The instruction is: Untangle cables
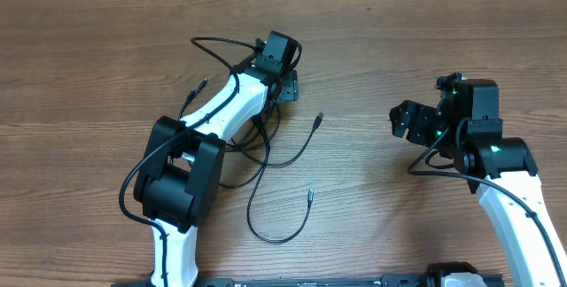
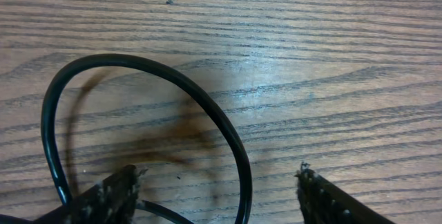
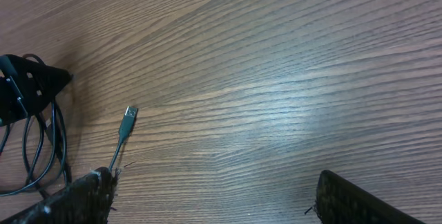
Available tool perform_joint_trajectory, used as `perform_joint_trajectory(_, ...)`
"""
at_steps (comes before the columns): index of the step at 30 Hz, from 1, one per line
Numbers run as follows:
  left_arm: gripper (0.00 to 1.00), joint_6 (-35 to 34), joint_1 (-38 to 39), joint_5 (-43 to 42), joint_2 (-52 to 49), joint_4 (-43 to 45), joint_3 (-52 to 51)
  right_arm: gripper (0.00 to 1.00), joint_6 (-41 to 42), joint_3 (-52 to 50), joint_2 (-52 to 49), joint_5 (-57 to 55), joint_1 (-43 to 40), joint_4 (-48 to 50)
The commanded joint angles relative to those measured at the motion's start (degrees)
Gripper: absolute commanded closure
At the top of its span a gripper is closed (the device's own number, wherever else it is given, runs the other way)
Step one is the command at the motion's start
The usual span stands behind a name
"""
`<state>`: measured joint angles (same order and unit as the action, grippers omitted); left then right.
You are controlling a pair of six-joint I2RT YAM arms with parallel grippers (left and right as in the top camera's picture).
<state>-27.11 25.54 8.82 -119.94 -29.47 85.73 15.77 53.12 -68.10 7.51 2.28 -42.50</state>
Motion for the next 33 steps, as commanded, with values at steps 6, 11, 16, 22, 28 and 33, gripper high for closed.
perform_joint_trajectory(6,0.29,-0.83,0.37,-0.15,-2.49,0.15,-0.52,0.09,0.11,-0.28,-0.09,0.28,-0.09,0.33)
perform_joint_trajectory(11,0.52,-0.83,0.37,-1.05,-2.58,0.42,-0.5,0.1,0.11,-0.28,-0.09,0.28,-0.09,0.35)
perform_joint_trajectory(16,0.96,-0.81,0.37,-1.01,-2.58,0.39,-0.5,0.11,0.11,-0.28,-0.09,0.28,-0.09,0.35)
perform_joint_trajectory(22,0.96,-0.81,0.37,-1.46,-1.4,-0.59,-0.26,0.11,0.11,-0.28,-0.09,0.28,-0.09,0.33)
perform_joint_trajectory(28,0.96,-0.72,0.35,-3.87,4.33,-5.29,3.21,0.1,0.11,-0.28,-0.09,0.28,-0.09,0.33)
perform_joint_trajectory(33,0.96,2.64,0.37,-7.48,11.72,-9.01,8.35,0.1,0.09,-0.28,-0.09,0.28,-0.09,0.31)
